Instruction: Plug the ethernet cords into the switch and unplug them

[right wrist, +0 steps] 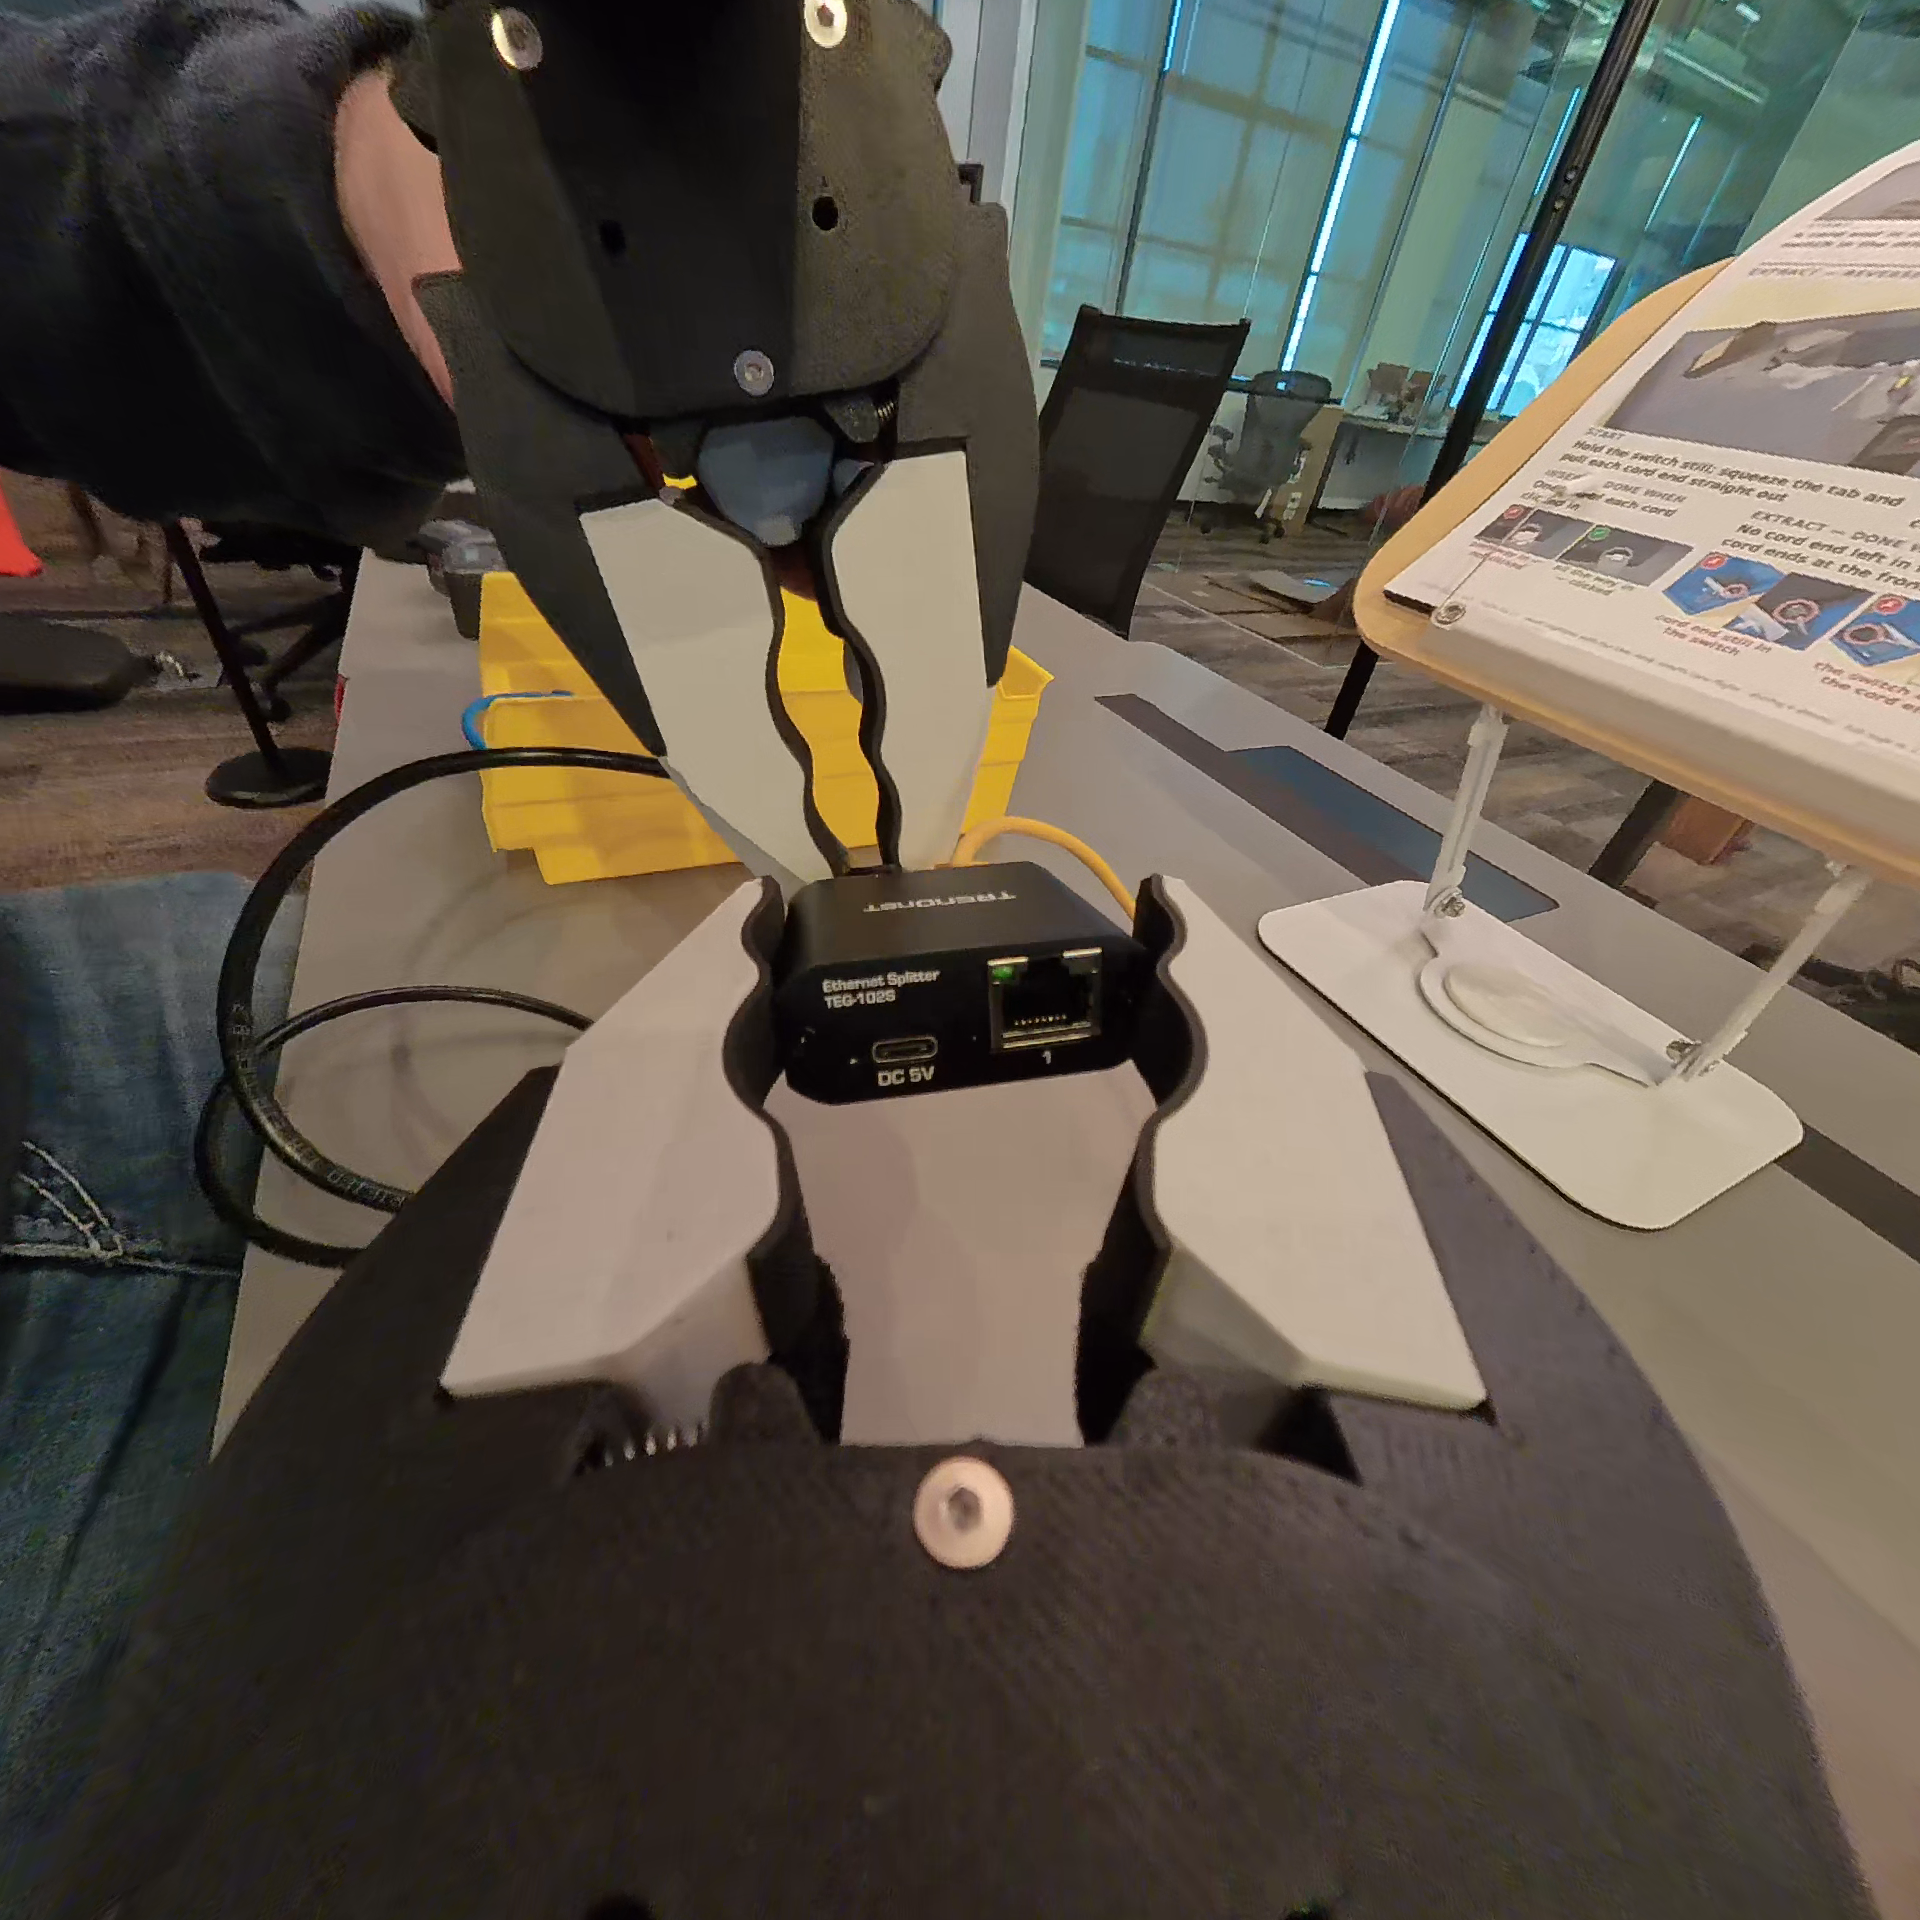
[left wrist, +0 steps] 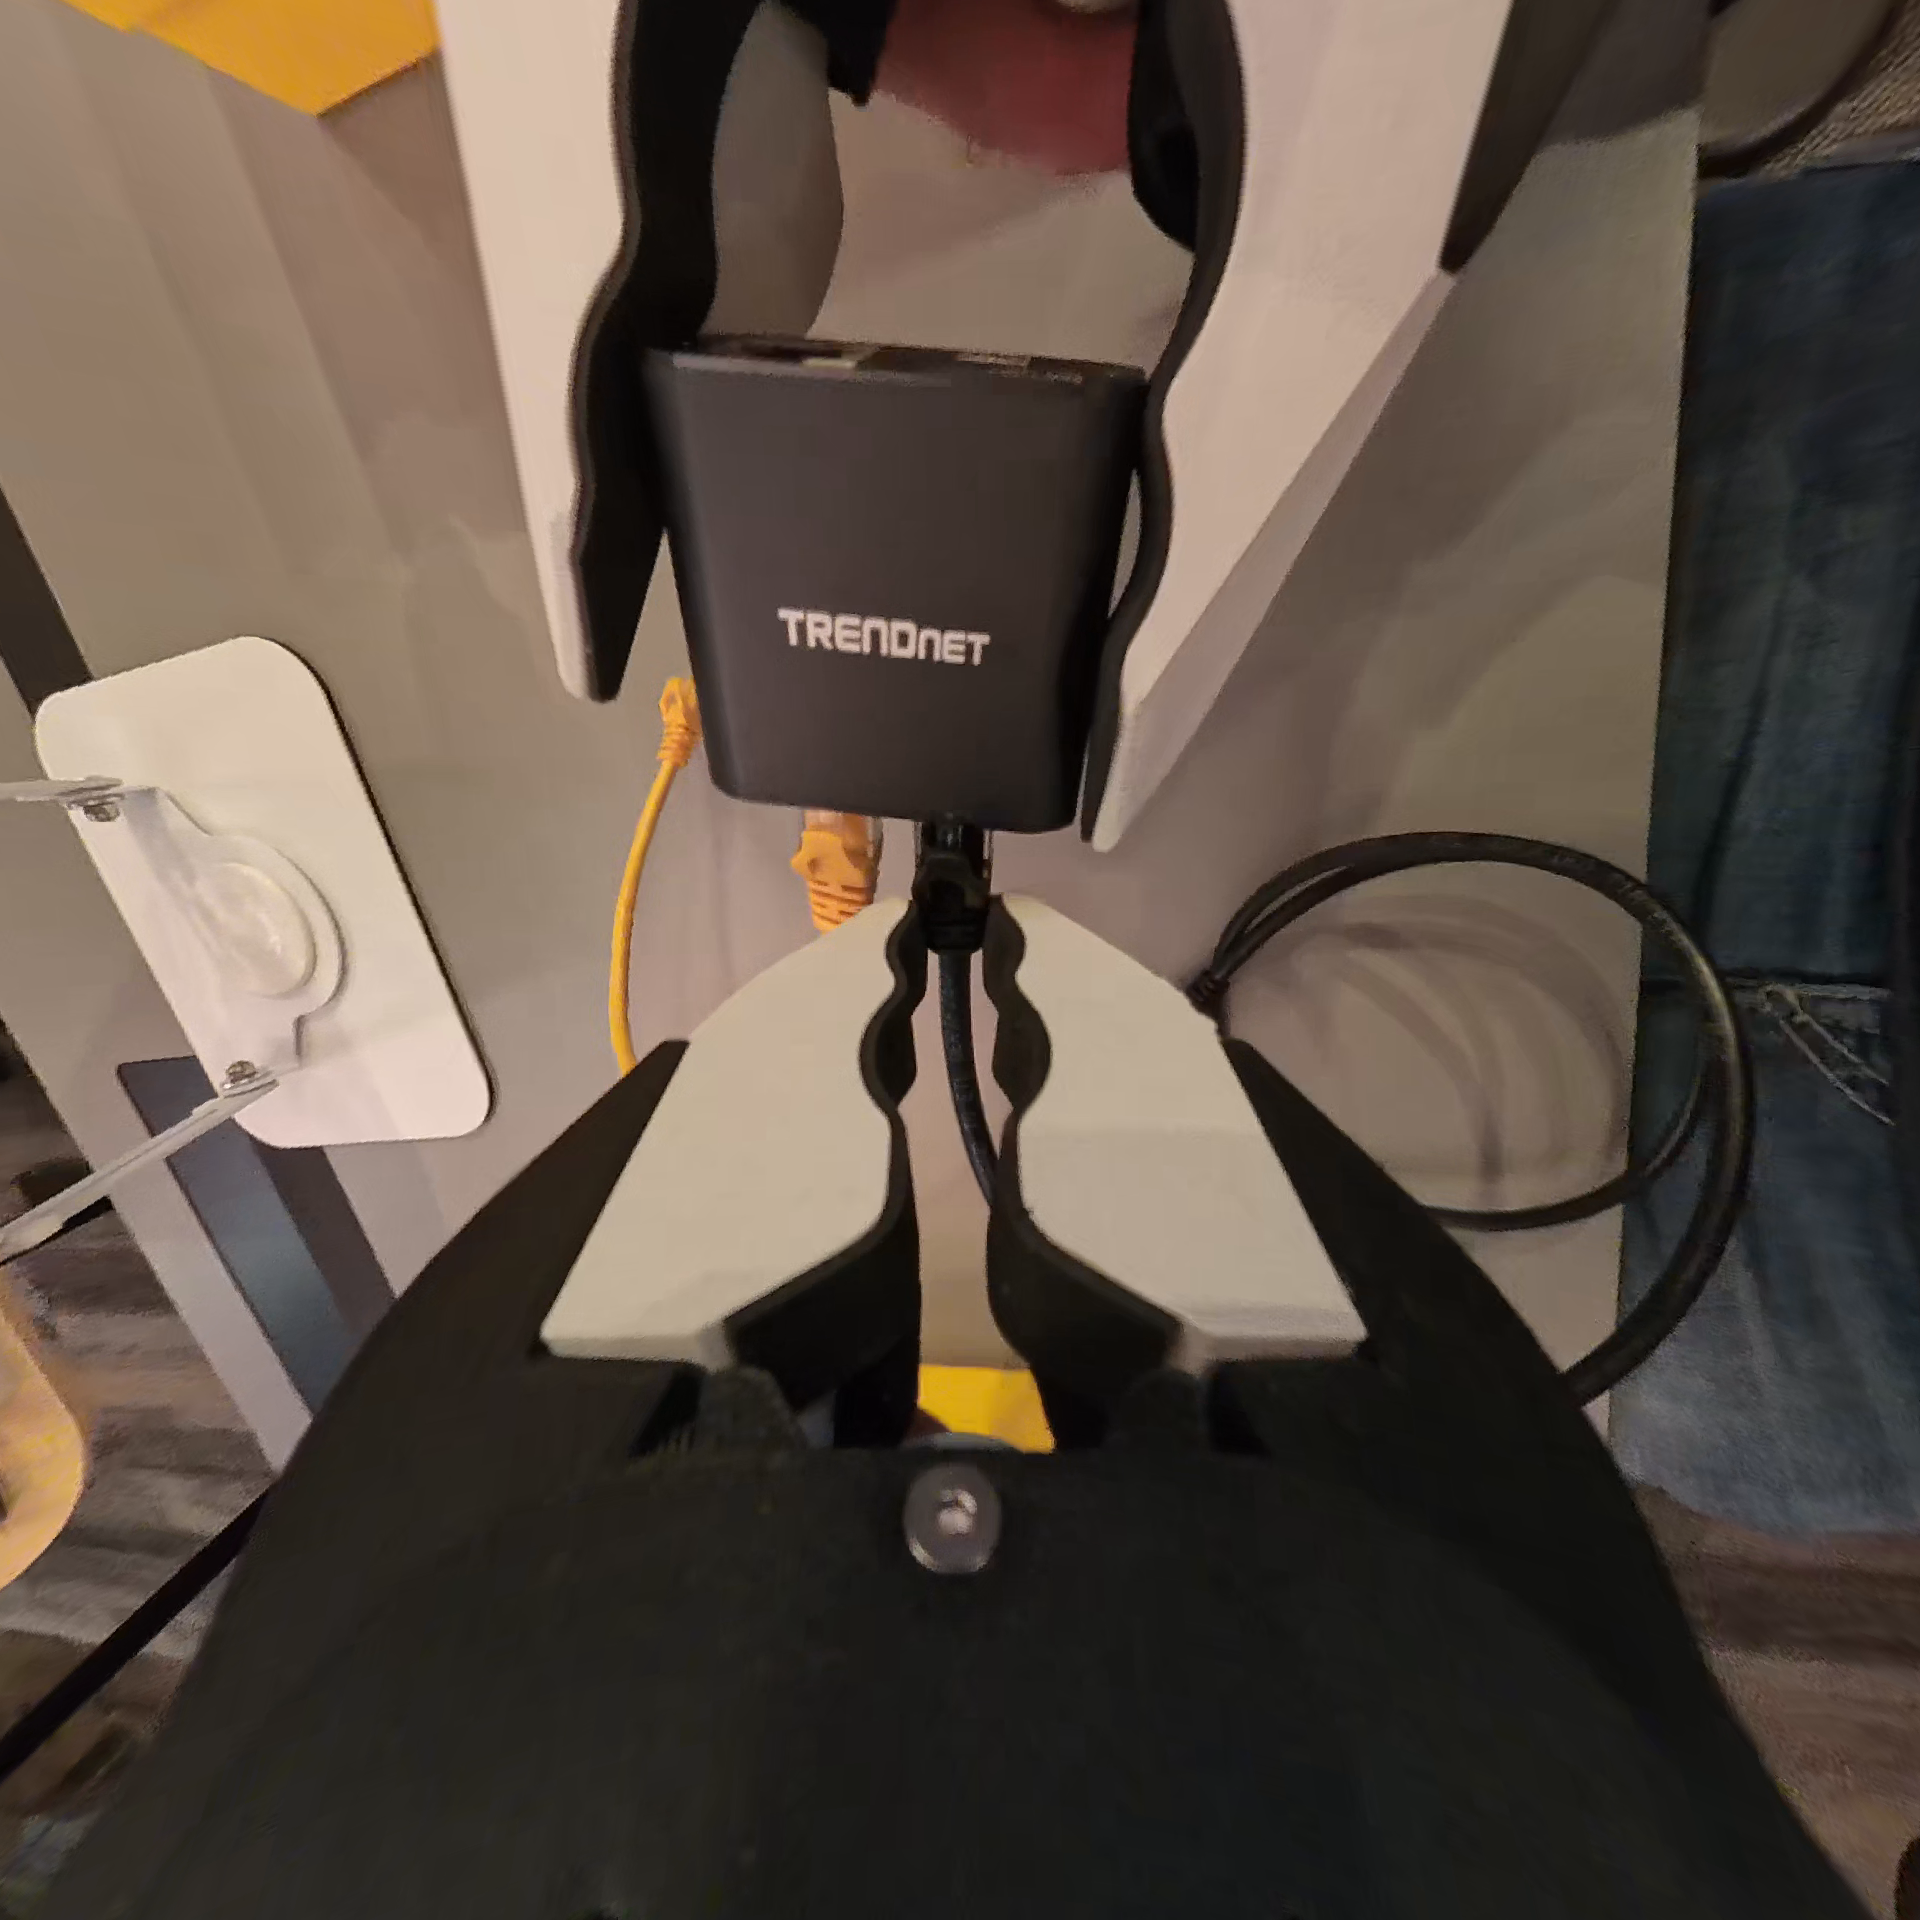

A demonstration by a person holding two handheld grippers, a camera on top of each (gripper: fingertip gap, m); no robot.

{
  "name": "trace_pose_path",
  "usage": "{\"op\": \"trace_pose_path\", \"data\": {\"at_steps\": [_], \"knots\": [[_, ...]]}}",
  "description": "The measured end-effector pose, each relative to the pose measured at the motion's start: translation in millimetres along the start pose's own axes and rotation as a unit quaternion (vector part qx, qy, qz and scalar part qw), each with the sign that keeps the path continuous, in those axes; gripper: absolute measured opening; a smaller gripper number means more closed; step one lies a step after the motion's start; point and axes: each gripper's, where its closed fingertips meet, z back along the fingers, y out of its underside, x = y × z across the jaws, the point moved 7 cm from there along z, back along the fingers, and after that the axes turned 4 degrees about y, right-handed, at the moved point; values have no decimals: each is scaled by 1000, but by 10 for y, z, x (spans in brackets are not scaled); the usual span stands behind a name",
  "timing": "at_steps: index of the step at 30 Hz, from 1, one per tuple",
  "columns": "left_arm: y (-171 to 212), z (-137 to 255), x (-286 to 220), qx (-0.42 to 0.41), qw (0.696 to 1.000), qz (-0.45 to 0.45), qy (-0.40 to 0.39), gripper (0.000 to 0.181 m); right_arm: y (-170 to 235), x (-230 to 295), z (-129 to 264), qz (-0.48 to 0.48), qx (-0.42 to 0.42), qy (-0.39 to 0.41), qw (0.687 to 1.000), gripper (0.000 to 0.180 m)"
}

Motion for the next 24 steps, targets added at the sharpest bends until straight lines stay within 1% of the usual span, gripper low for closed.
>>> {"op": "trace_pose_path", "data": {"at_steps": [1,6,9,11,13,15,18,19,20,22,24], "knots": [[-7,-2,-7,10,1000,-3,-9,9,-4,6,-8,3,5,0,1000,67],[-47,2,8,23,998,2,-50,8,-42,-20,-21,19,23,14,999,68],[-42,-35,13,39,997,2,-67,8,-32,-21,-51,27,40,18,999,68],[-44,-43,25,35,997,12,-71,8,-27,-36,-54,21,39,21,999,68],[-42,-70,23,52,995,0,-86,9,-12,-35,-69,26,45,25,998,67],[-14,-113,32,53,996,6,-75,10,13,-30,-82,36,55,29,997,67],[-14,-67,86,1,992,0,-122,11,-4,-110,-37,15,28,51,998,66],[-9,-36,80,-16,992,3,-127,11,-19,-124,-16,4,19,49,999,66],[16,-12,81,-20,991,13,-128,12,-33,-127,-6,0,15,52,999,67],[69,14,88,-34,988,22,-152,20,-63,-130,2,4,14,61,998,66],[101,-10,55,-45,983,30,-175,21,-86,-130,5,2,13,60,998,66]]}}
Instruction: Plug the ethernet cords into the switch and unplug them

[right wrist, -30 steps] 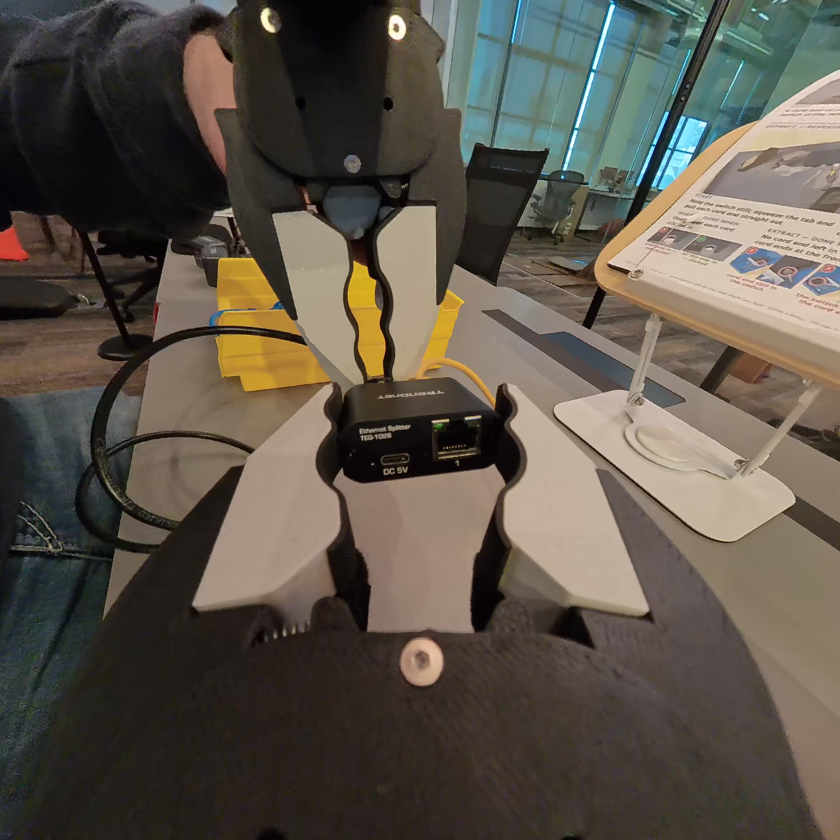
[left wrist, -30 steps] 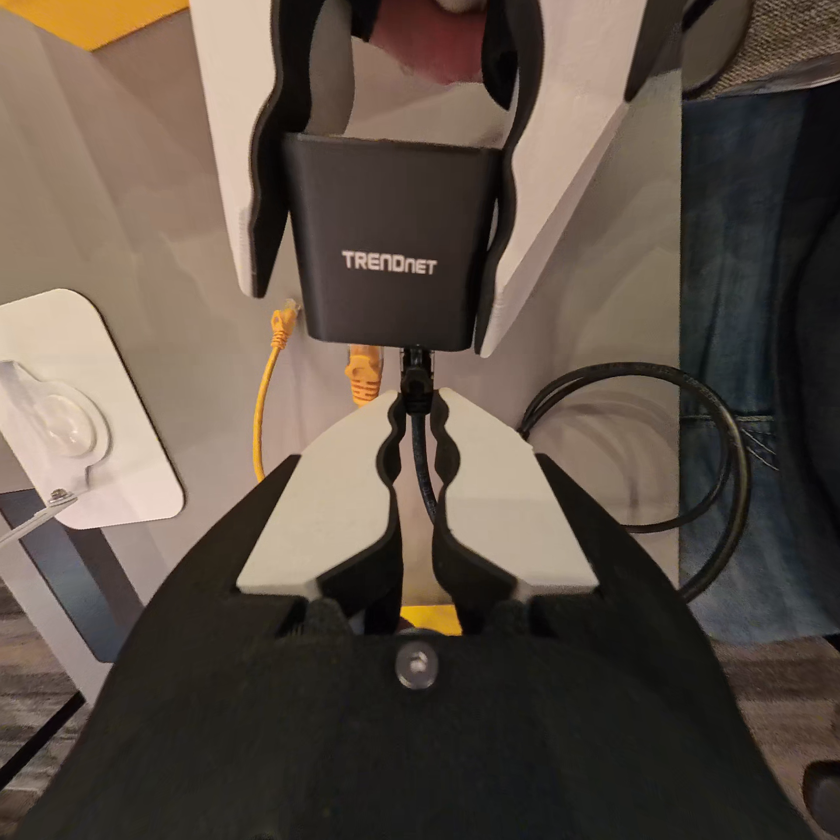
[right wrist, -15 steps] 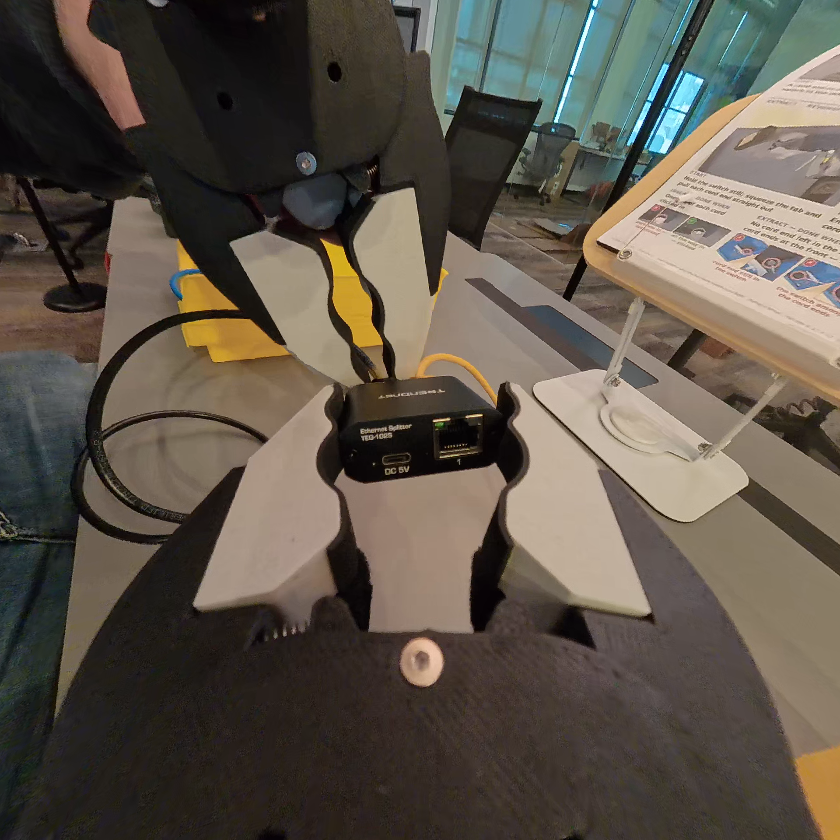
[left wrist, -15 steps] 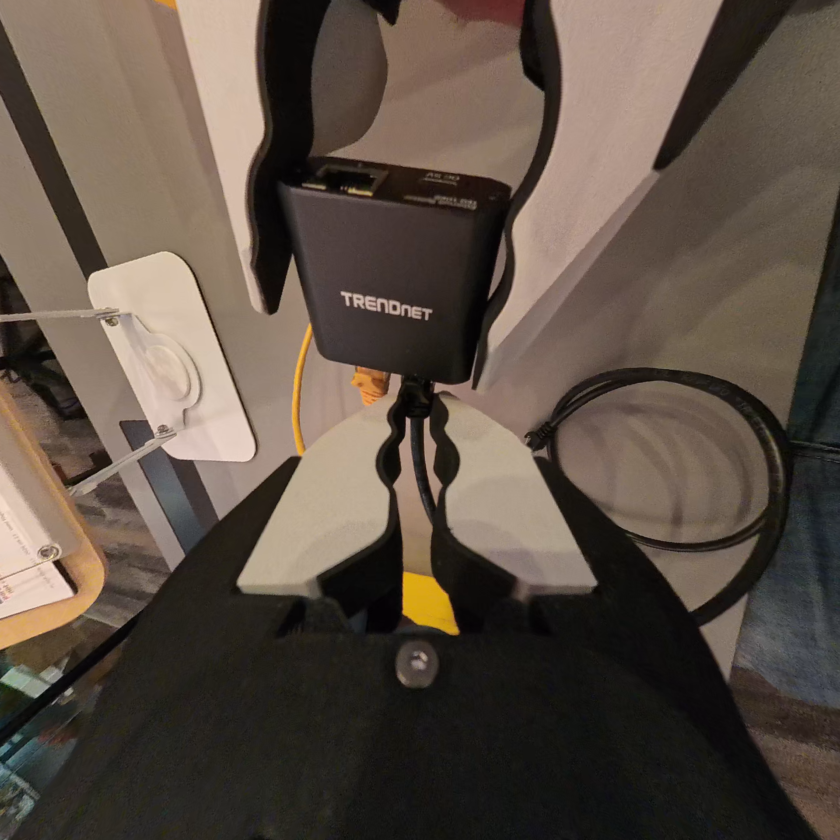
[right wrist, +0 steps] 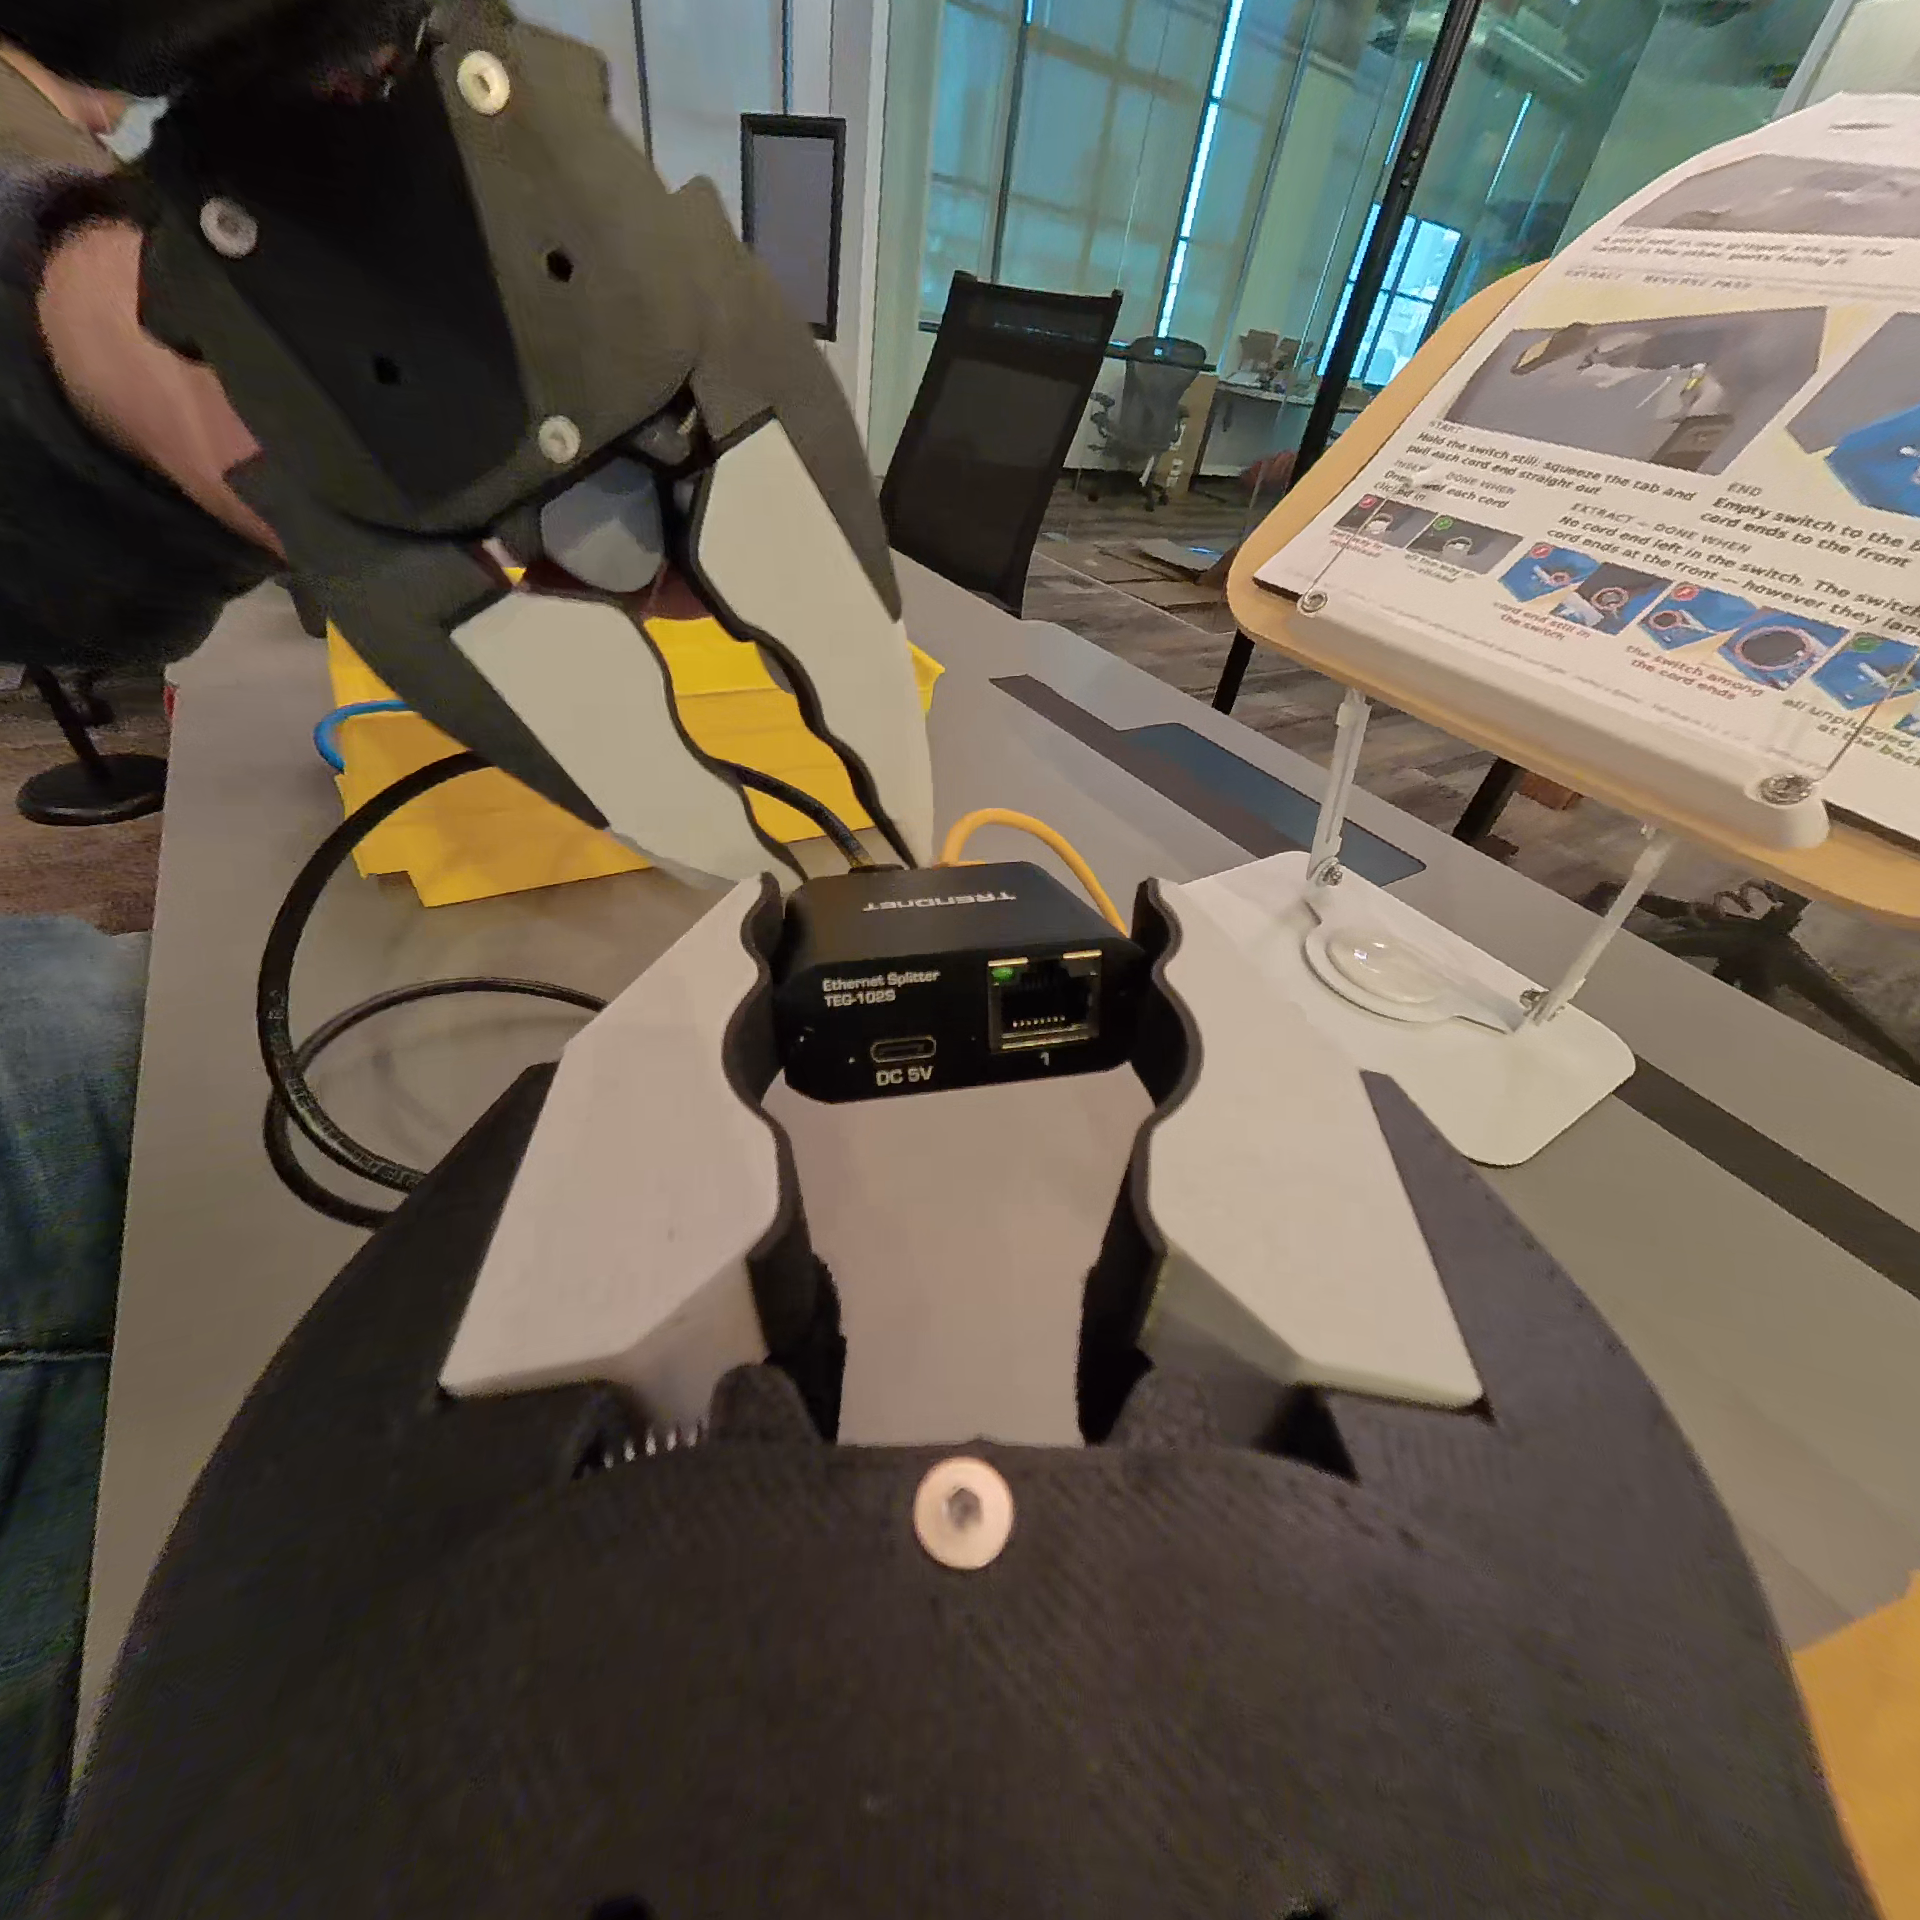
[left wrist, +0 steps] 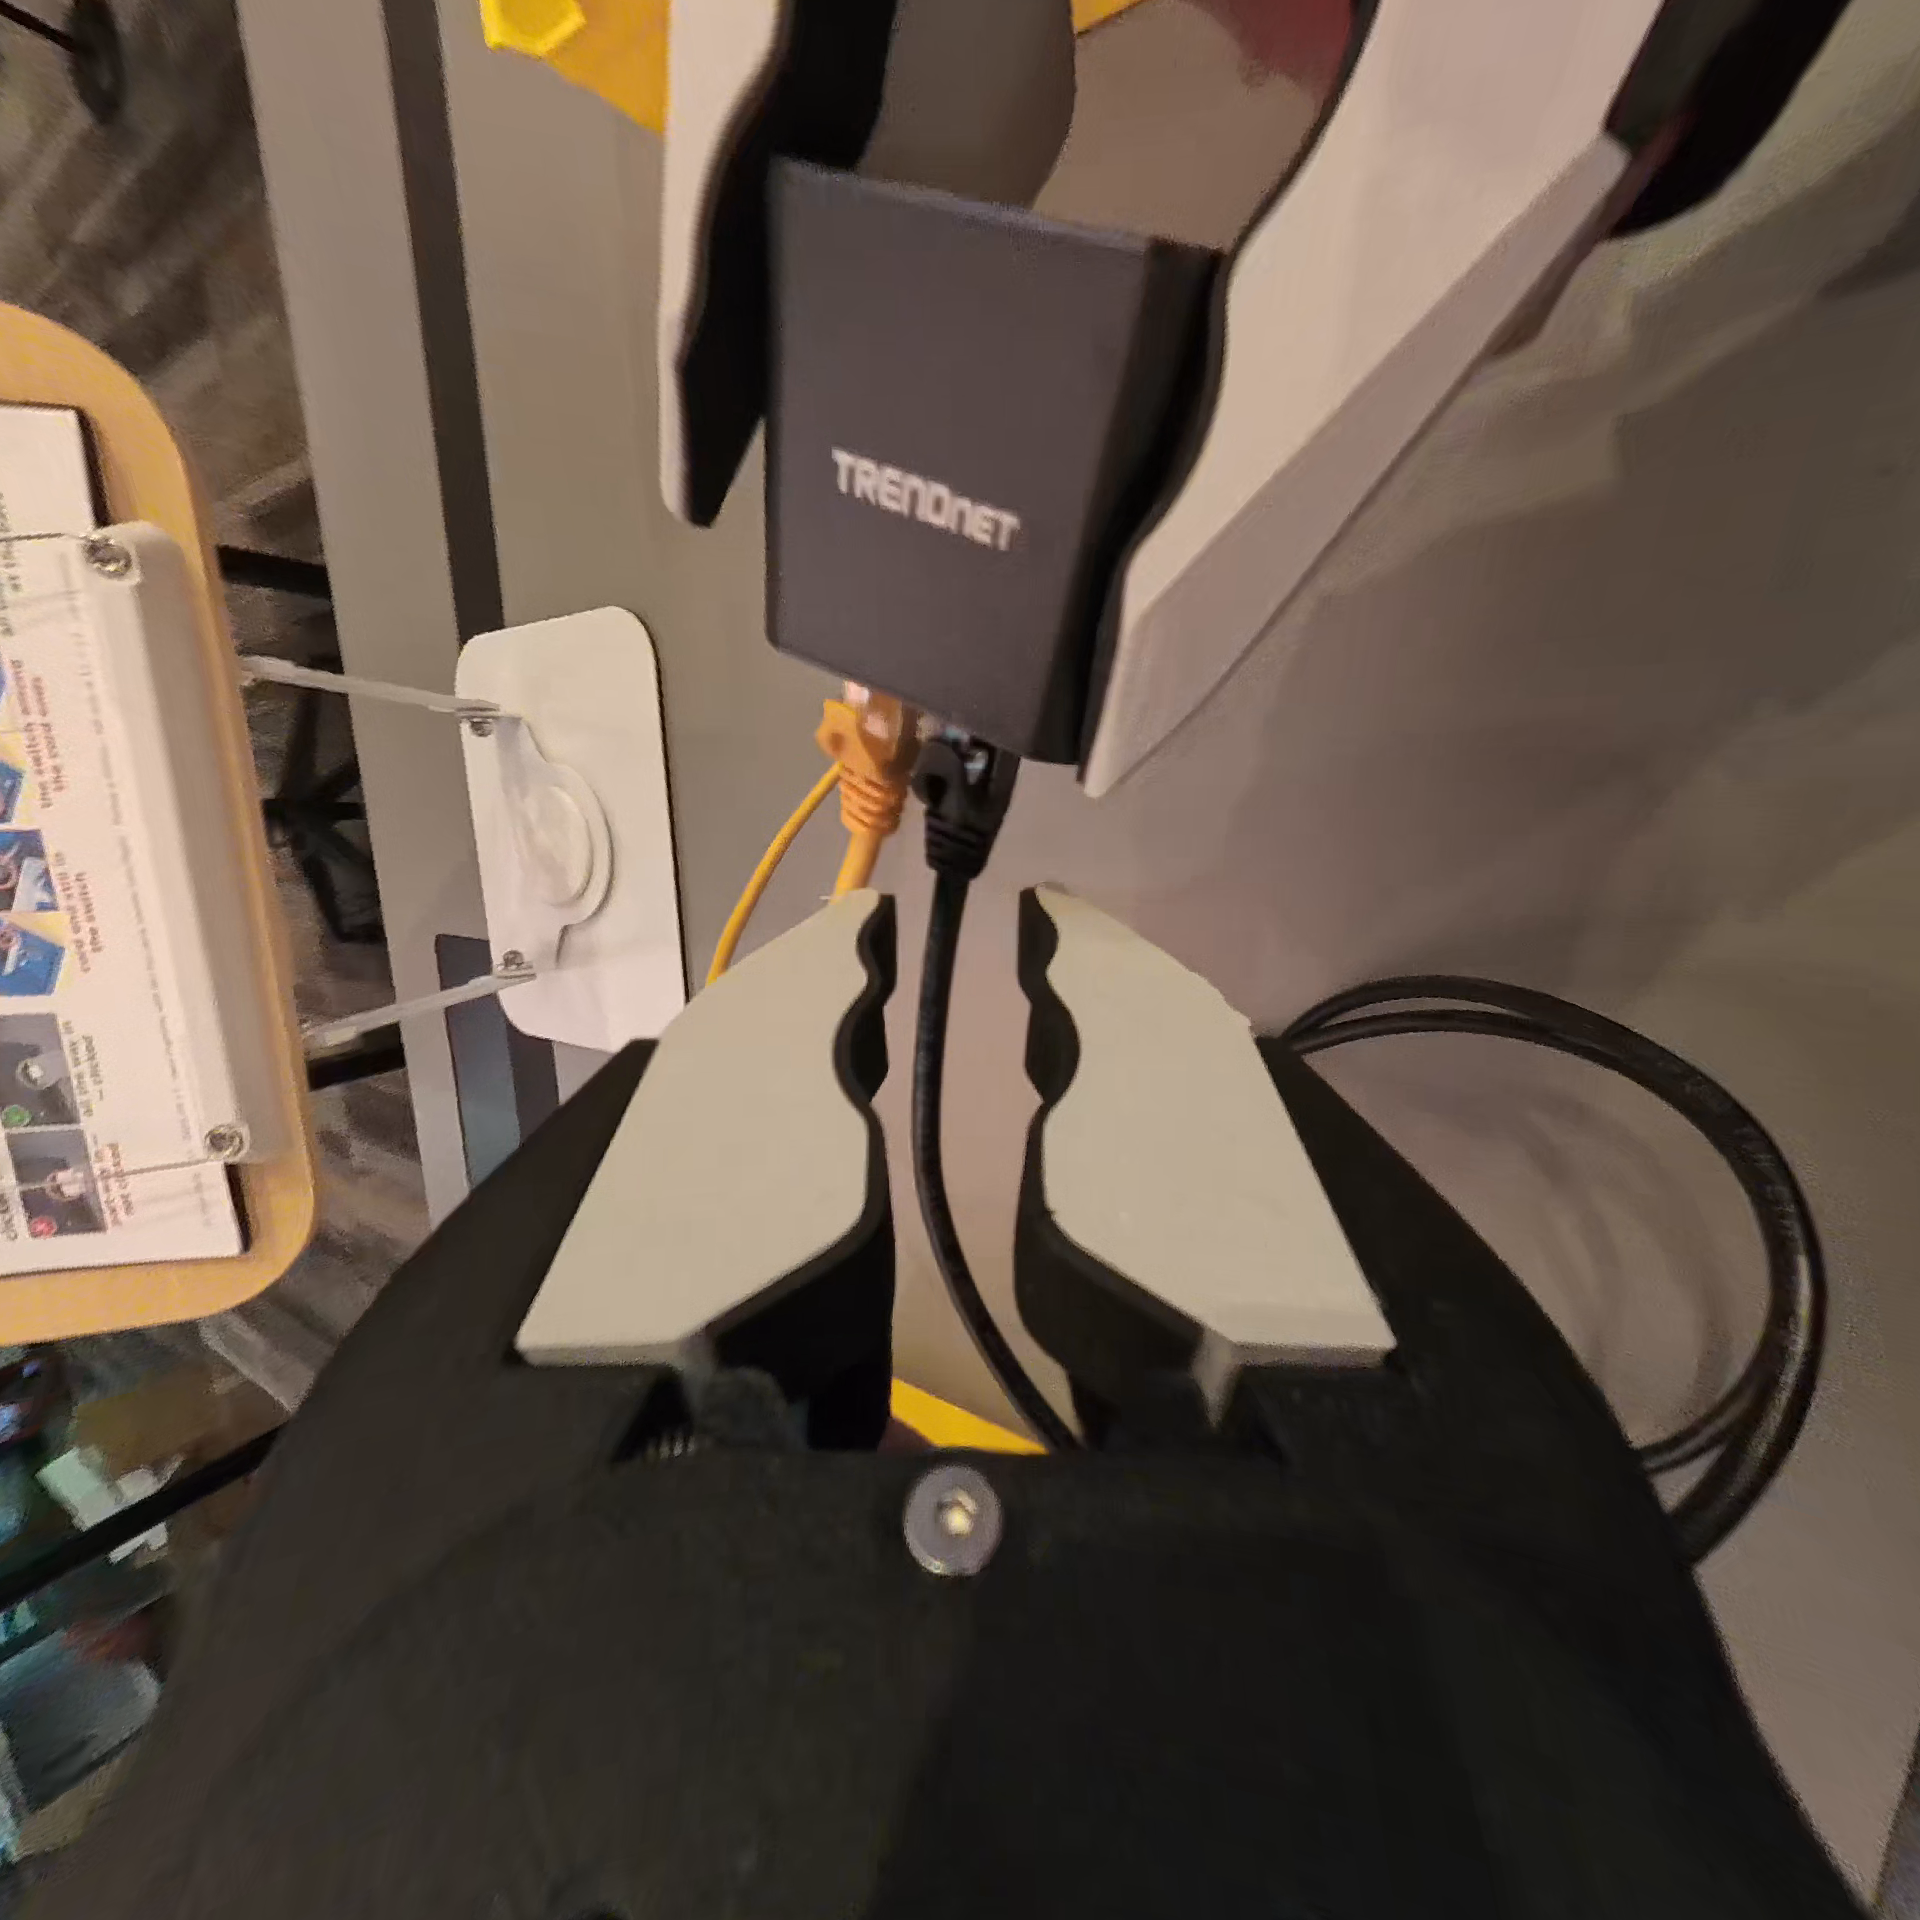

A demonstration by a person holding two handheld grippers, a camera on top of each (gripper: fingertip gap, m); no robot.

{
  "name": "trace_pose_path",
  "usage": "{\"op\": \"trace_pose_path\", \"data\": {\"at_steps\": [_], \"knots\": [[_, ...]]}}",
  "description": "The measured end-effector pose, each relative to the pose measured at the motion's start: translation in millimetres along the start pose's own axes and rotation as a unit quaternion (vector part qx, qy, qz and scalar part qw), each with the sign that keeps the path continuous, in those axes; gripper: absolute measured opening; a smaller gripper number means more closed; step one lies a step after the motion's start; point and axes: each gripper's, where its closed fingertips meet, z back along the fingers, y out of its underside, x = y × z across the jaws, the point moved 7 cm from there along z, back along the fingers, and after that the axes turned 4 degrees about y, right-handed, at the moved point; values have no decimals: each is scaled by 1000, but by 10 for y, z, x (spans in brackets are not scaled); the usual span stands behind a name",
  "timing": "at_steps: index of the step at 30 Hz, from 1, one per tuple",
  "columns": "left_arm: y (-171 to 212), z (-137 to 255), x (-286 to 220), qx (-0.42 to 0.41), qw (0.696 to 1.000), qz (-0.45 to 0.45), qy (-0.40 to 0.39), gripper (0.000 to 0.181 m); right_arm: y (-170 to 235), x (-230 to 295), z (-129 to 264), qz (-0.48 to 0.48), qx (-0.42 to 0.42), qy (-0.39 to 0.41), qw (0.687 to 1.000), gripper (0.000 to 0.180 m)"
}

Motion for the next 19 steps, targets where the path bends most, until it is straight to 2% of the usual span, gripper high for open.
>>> {"op": "trace_pose_path", "data": {"at_steps": [3,5,6,12,19], "knots": [[69,-44,-7,15,997,-16,-79,21,-14,25,6,-2,8,2,1000,66],[90,-89,-27,13,997,-10,-82,20,-21,56,-1,12,25,11,1000,66],[98,-111,-51,9,997,-15,-72,8,-28,64,-5,15,32,16,999,66],[141,-82,-58,-7,989,-72,-131,6,-127,144,31,33,24,-10,999,63],[213,178,-40,-125,984,-104,-71,6,-311,232,171,96,11,-63,993,62]]}}
